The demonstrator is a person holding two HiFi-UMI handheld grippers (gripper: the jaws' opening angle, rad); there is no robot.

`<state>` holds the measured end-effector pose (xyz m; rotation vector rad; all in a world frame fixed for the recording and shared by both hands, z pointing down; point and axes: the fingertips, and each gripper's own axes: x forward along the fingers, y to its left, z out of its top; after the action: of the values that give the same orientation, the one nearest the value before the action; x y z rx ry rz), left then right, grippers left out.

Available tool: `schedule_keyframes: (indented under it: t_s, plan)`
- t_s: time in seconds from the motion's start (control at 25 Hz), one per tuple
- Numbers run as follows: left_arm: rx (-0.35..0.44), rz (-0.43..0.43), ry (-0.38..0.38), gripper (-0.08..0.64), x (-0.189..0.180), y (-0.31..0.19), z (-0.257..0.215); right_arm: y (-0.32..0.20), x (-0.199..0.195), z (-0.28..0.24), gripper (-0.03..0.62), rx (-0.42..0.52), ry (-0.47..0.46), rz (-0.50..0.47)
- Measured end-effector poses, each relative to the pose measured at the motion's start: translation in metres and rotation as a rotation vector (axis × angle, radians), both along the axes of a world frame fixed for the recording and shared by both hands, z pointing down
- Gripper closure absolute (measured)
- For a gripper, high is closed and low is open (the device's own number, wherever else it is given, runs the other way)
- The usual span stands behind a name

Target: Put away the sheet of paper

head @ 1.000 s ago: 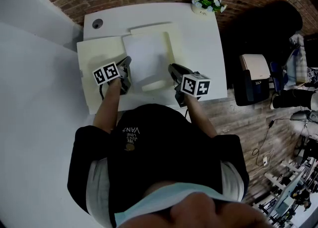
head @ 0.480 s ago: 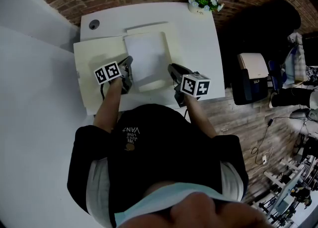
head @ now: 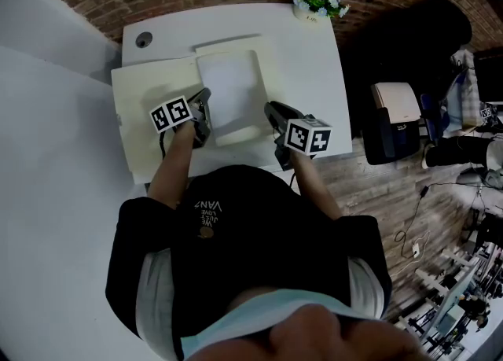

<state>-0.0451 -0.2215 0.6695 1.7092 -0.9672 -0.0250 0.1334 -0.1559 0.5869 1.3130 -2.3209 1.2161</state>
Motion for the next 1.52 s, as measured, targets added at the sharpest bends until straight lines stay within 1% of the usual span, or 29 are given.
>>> schedule_keyframes:
  t_s: [0.28, 0.72, 1.08, 1.32, 1.4, 1.52]
  plan:
    - [-0.007, 0.003, 0.028, 0.559, 0.012, -0.004, 0.002, 0.001, 0.004, 0.0, 0.532, -0.002, 0.006, 0.005]
    - [-0.018, 0.028, 0.031, 0.559, 0.025, -0.008, 0.003, 0.0, 0.006, -0.002, 0.532, -0.005, 0.009, 0.011]
    - [-0.013, 0.045, 0.049, 0.559, 0.031, -0.008, 0.003, 0.002, 0.003, -0.004, 0.532, -0.004, 0.01, 0.014]
    - [0.004, 0.075, 0.048, 0.558, 0.034, -0.006, 0.0, 0.004, 0.004, -0.005, 0.532, 0.003, 0.018, 0.017]
    - [0.018, 0.088, 0.063, 0.487, 0.037, -0.006, -0.003, 0.004, 0.003, -0.005, 0.532, 0.005, 0.02, 0.017]
    - [0.037, 0.095, 0.062, 0.444, 0.038, -0.006, -0.007, 0.005, -0.002, -0.006, 0.532, 0.009, 0.013, 0.009]
